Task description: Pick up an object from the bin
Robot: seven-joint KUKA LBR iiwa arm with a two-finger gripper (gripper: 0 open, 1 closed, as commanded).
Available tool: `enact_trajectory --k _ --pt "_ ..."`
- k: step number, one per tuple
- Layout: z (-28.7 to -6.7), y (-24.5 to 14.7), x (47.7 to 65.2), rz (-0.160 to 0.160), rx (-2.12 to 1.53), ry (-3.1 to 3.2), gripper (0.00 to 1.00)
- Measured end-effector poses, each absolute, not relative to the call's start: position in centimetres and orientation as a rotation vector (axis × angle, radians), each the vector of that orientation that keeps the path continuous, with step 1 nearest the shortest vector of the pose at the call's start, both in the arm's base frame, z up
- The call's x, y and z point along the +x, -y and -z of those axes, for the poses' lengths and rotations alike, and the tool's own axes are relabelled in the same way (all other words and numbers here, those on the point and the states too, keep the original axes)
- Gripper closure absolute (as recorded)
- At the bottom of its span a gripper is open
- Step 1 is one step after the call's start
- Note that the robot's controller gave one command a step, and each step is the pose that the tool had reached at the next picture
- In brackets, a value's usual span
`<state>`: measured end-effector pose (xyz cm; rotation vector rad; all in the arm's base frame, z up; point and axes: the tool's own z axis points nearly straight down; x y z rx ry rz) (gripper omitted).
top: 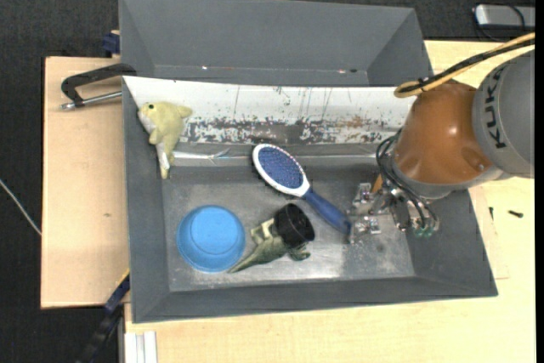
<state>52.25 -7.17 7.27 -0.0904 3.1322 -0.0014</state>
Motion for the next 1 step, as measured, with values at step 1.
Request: enact_trajectory --k 1 --pt "-25.01 7.61 52.01 0.004 -0.239 -3.117 1.0"
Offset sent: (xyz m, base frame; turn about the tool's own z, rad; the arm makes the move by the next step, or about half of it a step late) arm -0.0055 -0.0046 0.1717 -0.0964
